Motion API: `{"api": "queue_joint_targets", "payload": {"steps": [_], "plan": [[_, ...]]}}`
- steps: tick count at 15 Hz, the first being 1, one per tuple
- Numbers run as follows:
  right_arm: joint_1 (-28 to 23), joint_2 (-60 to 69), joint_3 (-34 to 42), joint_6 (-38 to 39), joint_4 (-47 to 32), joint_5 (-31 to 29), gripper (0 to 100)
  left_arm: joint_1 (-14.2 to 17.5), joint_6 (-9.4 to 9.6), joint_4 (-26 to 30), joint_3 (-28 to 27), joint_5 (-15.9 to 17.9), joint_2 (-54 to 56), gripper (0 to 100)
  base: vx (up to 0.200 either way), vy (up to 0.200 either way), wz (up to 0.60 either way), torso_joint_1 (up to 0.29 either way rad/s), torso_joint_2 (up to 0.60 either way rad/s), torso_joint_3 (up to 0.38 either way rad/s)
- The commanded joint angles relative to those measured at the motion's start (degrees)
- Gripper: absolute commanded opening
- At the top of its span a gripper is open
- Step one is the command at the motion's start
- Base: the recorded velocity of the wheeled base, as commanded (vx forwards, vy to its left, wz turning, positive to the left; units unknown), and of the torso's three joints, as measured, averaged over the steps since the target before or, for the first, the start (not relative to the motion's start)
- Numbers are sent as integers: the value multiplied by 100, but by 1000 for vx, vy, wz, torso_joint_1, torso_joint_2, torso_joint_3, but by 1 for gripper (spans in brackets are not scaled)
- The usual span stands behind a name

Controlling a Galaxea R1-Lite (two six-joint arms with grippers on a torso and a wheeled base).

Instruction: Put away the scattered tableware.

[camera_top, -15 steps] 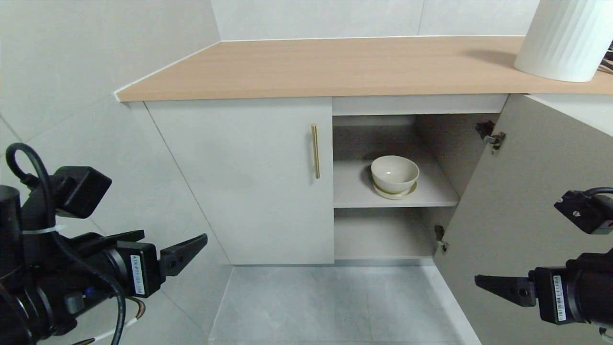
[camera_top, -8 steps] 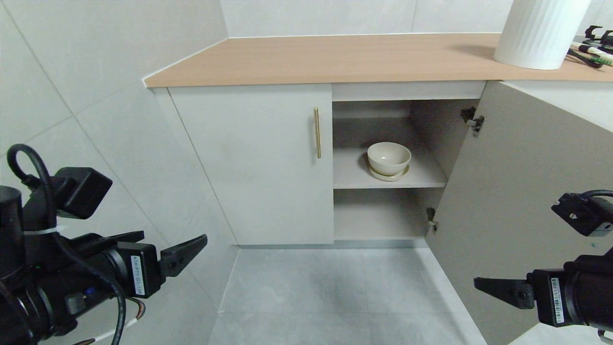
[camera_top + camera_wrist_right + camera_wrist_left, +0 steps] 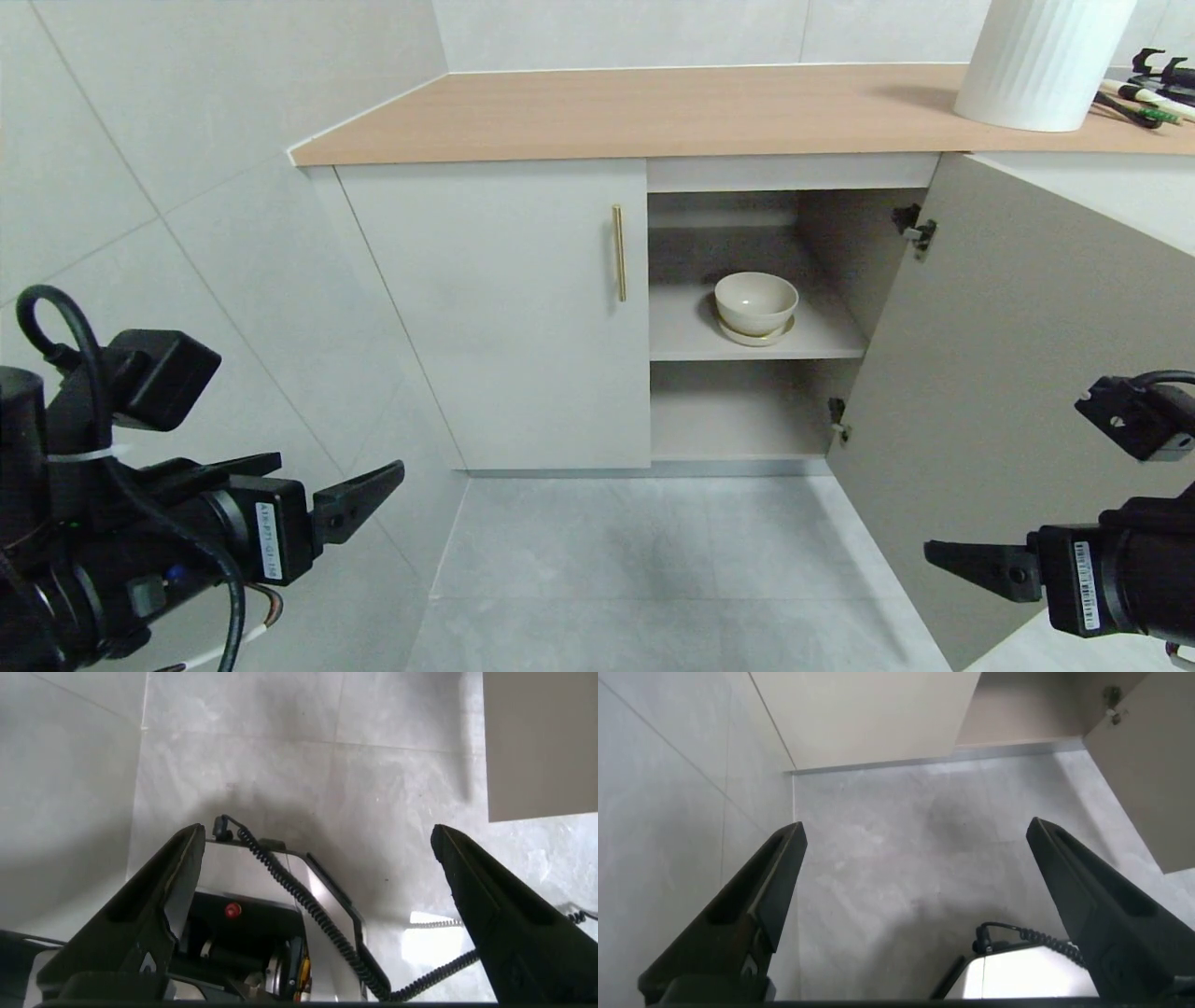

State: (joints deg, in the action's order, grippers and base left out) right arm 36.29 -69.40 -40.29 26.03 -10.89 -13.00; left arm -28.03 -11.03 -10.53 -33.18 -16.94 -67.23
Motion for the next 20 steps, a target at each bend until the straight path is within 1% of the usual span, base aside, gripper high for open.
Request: {"api": "queue_joint_targets", "payload": {"steps": [1,6,14,17,20], "plan": [[36,-3,12,-1,-1,-10,100,-1,-4,-1,5,-2,-1,100,0,0,0,0,0,0],[36,-3,12,-1,-1,-10,100,-1,13,16,5,-11,-1,100,0,0,0,0,0,0],[36,49,39,-10,-80,16,100,-1,13,16,5,-11,-9,100,0,-200,0,5,1,2],[36,41,4,-19,-423,25,100,-1,22,16,5,-11,-18,100,0,-200,0,-1,2,1],[36,58,12,-151,-458,16,100,-1,13,16,5,-11,-18,100,0,-200,0,2,5,4]]}}
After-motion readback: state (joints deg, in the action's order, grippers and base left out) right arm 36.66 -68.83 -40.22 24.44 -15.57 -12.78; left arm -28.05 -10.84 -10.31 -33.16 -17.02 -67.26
